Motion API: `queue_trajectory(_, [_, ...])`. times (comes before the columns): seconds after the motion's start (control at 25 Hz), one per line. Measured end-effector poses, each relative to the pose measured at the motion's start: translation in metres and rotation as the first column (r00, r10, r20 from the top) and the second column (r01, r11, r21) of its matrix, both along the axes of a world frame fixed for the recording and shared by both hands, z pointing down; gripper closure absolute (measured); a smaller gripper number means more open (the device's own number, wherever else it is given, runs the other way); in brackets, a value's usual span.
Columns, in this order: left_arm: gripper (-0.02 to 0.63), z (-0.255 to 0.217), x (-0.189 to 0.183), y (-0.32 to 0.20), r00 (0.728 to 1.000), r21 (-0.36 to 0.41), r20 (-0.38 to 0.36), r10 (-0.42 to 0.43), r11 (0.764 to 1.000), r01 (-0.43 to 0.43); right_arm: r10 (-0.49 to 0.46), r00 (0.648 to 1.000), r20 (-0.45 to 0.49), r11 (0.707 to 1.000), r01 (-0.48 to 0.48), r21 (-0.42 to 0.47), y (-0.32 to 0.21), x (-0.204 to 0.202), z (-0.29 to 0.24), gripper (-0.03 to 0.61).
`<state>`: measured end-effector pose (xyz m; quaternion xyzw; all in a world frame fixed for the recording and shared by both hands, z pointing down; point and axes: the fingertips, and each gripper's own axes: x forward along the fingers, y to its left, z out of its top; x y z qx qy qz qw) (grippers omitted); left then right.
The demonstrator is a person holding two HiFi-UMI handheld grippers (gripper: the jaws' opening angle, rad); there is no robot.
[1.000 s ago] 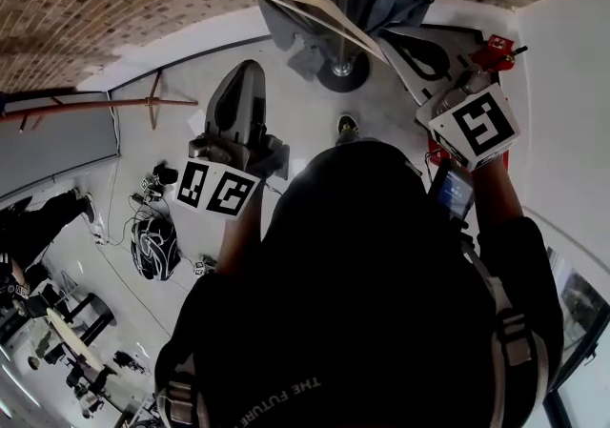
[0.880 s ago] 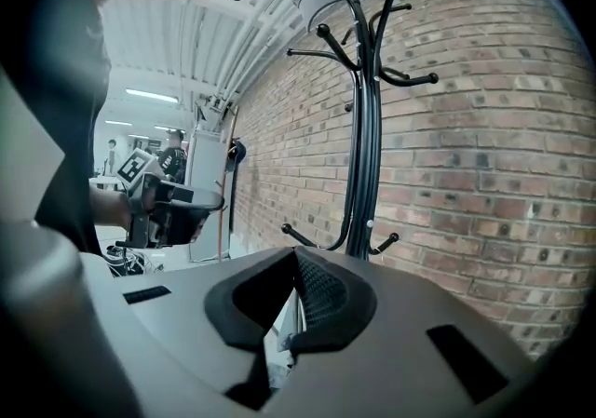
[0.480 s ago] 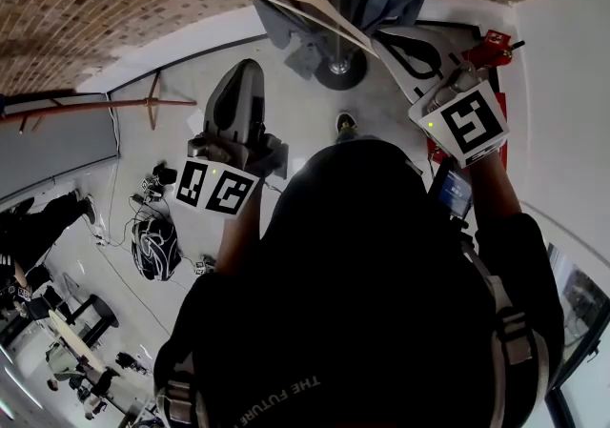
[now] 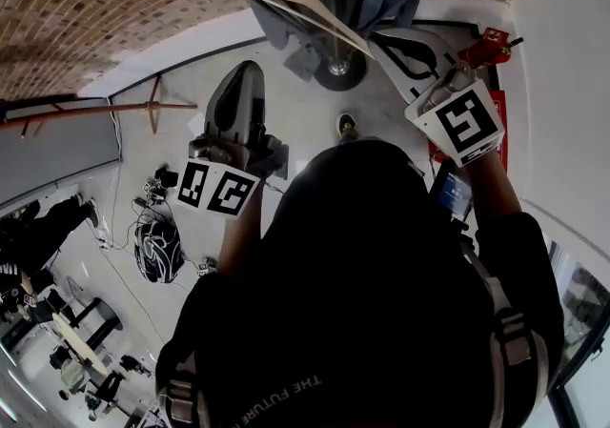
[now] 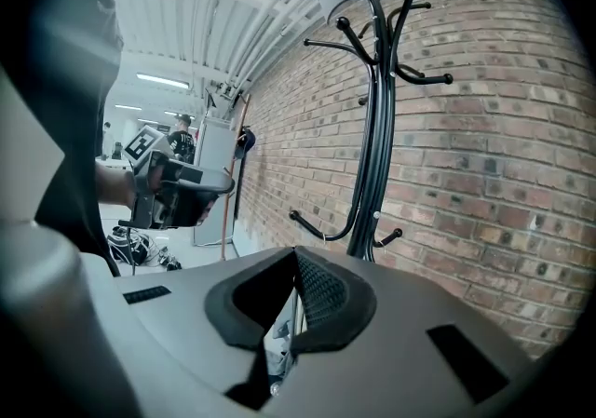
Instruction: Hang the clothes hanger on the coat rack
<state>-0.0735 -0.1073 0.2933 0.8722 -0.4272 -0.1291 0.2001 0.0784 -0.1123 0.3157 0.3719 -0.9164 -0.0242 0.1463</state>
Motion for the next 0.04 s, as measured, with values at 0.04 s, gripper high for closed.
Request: queue_trajectory(0.04, [0.594,0.0011,0.0013,0.0002,1.0,-0.001,0.0,0.0,1.0,0.0,0.0,1.0,0.0,1.0,0.0,-0.001,0.0004,0.0012,0.0011,0.558])
